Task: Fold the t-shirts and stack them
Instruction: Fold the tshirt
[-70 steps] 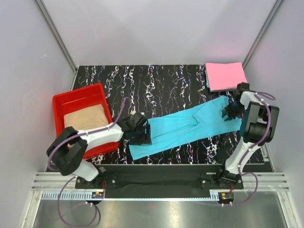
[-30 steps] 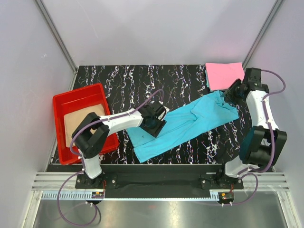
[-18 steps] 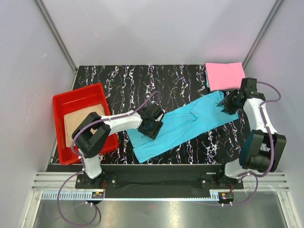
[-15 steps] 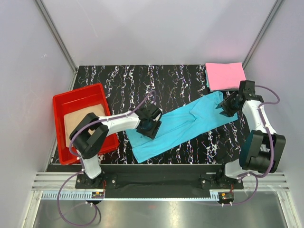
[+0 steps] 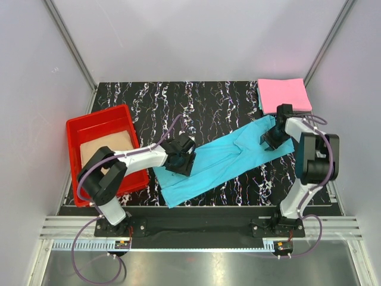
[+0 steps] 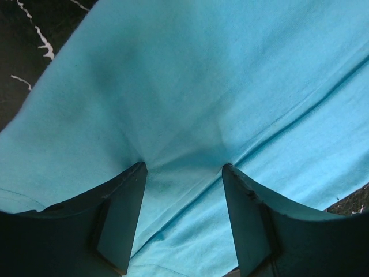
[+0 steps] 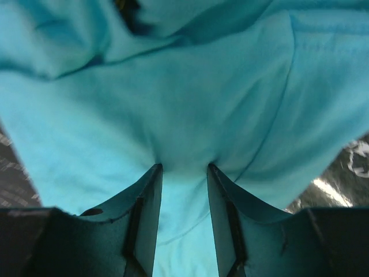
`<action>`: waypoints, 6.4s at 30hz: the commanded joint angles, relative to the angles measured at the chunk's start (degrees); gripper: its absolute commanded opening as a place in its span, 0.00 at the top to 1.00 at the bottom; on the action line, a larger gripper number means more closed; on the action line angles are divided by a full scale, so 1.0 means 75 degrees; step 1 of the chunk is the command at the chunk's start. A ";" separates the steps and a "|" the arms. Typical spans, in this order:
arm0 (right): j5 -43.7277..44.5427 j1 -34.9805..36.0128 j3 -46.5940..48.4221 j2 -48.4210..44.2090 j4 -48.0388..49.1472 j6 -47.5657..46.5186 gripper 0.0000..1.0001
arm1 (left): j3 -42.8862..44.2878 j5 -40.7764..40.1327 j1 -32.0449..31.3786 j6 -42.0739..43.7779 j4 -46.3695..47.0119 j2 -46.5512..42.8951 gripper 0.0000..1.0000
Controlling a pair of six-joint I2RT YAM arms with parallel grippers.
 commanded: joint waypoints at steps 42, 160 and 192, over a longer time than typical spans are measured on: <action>-0.1746 0.2066 0.9492 0.6219 -0.0789 -0.2341 0.54 | -0.0754 0.1133 0.0020 -0.2132 -0.1016 -0.1339 0.35; -0.1686 0.2699 1.1427 0.8572 0.1400 0.1243 0.81 | -0.3398 0.2560 0.1286 -0.2167 0.1220 -0.2218 0.33; -0.0280 0.3612 0.0785 -0.2458 -0.2023 -0.0270 0.47 | -0.1792 0.2114 0.1485 -0.0620 -0.0059 -0.3109 0.28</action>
